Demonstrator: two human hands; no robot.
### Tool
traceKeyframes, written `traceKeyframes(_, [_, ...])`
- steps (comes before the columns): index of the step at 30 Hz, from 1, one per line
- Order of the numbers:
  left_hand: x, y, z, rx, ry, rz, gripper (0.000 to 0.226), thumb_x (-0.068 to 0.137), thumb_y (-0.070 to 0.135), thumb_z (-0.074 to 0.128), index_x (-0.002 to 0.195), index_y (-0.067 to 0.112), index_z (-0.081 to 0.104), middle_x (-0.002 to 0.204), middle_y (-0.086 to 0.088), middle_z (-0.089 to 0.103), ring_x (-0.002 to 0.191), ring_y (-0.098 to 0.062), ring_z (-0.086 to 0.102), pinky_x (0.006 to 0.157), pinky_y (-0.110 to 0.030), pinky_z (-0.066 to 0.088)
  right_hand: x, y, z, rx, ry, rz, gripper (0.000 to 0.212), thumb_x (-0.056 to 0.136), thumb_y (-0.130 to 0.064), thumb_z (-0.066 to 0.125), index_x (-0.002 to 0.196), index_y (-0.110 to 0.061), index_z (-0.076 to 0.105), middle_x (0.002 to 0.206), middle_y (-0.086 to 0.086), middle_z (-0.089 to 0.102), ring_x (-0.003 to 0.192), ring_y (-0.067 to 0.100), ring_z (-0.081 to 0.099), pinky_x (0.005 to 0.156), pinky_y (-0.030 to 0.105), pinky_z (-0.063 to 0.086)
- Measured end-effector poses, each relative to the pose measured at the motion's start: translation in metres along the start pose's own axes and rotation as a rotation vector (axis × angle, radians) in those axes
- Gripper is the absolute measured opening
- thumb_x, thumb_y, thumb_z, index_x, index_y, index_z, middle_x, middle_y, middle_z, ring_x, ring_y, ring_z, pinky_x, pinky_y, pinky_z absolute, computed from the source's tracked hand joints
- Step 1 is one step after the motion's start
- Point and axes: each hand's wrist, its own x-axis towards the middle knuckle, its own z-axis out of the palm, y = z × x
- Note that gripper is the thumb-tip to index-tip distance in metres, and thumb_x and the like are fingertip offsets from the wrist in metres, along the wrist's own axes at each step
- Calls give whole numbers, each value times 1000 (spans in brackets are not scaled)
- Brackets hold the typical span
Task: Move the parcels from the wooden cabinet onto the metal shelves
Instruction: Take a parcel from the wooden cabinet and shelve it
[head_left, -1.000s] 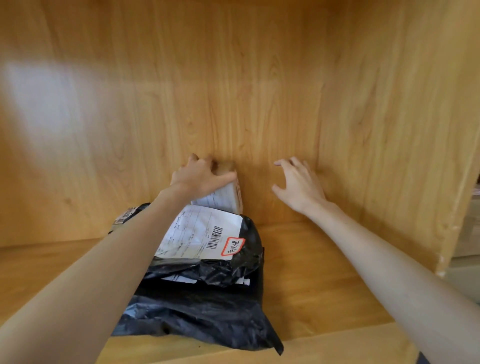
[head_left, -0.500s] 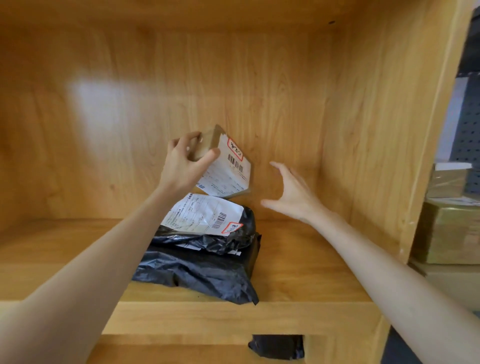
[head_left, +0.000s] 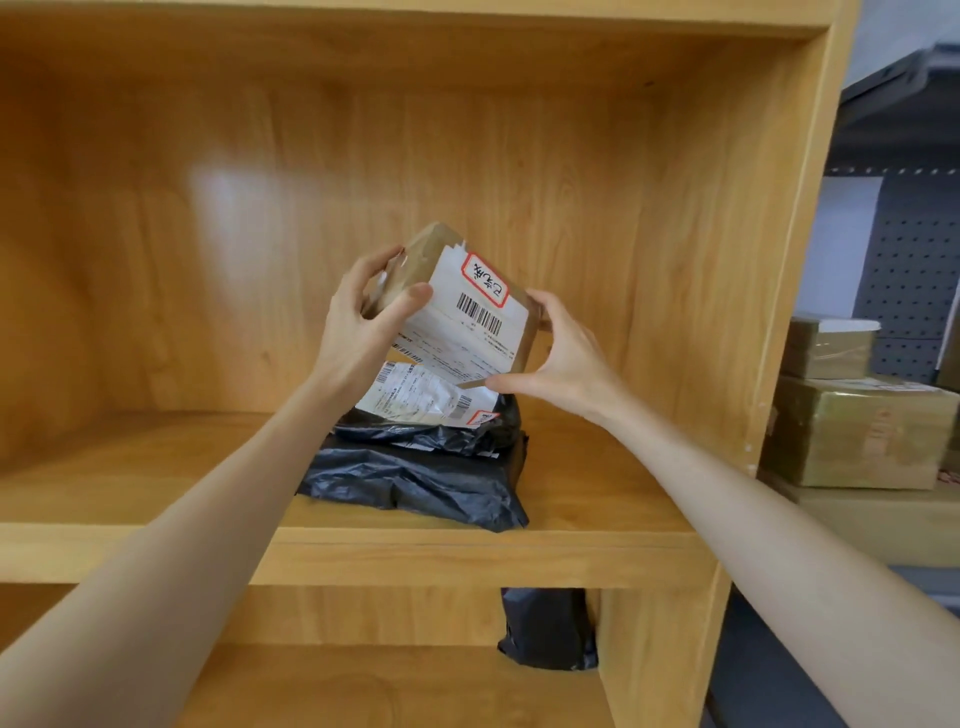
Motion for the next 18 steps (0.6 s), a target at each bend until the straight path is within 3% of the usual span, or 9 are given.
traceKeyframes(2, [-13, 5, -6, -47, 35, -23, 81, 71, 55, 64, 142, 32, 34, 138, 13, 40, 111, 7, 49, 79, -8, 41, -15, -10, 7, 16, 47, 33, 98, 60, -31, 89, 140, -20, 33, 123, -14, 46, 114, 5, 42, 95, 27, 38])
traceKeyframes(3, [-19, 6, -8, -89, 56, -62, 91, 69, 60, 66, 146, 34, 26, 147, 7, 31, 121, -2, 45, 90, -14, 42, -23, -16, 10, 29, 99, 65, 97, 60, -32, 89, 139, -20, 33, 121, -13, 46, 111, 4, 42, 91, 25, 38])
traceKeyframes(5, [-31, 8, -8, -174, 54, -187, 111, 59, 68, 70, 148, 42, 10, 157, -5, 17, 137, -18, 31, 107, -41, 38, -37, -27, 18, 73, 243, 159, 97, 59, -38, 87, 137, -20, 32, 122, -13, 48, 110, 5, 46, 88, 27, 41])
traceKeyframes(7, [-48, 11, 0, -214, -23, -304, 122, 52, 70, 73, 147, 46, -1, 157, -9, 14, 141, -22, 25, 108, -55, 34, -49, -40, 28, 152, 377, 274, 97, 56, -46, 86, 134, -18, 35, 118, -13, 52, 104, 6, 53, 87, 31, 48])
traceKeyframes(9, [-62, 13, 13, -254, -100, -390, 126, 53, 65, 77, 146, 46, -5, 155, -9, 21, 140, -24, 28, 106, -56, 36, -58, -53, 36, 220, 428, 394, 95, 56, -51, 84, 131, -17, 36, 116, -11, 55, 97, 6, 58, 89, 37, 51])
traceKeyframes(12, [-72, 18, 28, -350, -125, -449, 113, 64, 45, 82, 147, 40, 5, 144, -2, 41, 125, -22, 50, 98, -48, 46, -69, -68, 42, 185, 399, 453, 74, 62, -55, 77, 115, -22, 37, 112, -9, 53, 99, 12, 59, 89, 41, 51])
traceKeyframes(14, [-72, 20, 32, -387, -97, -441, 97, 71, 26, 82, 143, 37, 19, 134, -1, 50, 111, -19, 60, 82, -35, 54, -77, -73, 39, 185, 350, 420, 69, 64, -54, 76, 111, -25, 36, 113, -8, 50, 100, 10, 58, 88, 39, 52])
traceKeyframes(16, [-71, 22, 25, -384, -92, -446, 90, 72, 22, 80, 142, 35, 26, 128, 0, 54, 105, -18, 62, 74, -30, 54, -86, -74, 28, 247, 224, 375, 83, 61, -52, 82, 124, -24, 34, 119, -10, 50, 105, 7, 55, 92, 34, 49])
traceKeyframes(18, [-67, 23, 11, -359, -144, -455, 83, 70, 26, 80, 140, 36, 36, 124, 3, 57, 105, -17, 62, 78, -34, 55, -93, -71, 15, 255, 75, 317, 106, 62, -43, 87, 142, -26, 20, 135, -7, 43, 123, 11, 45, 100, 28, 39])
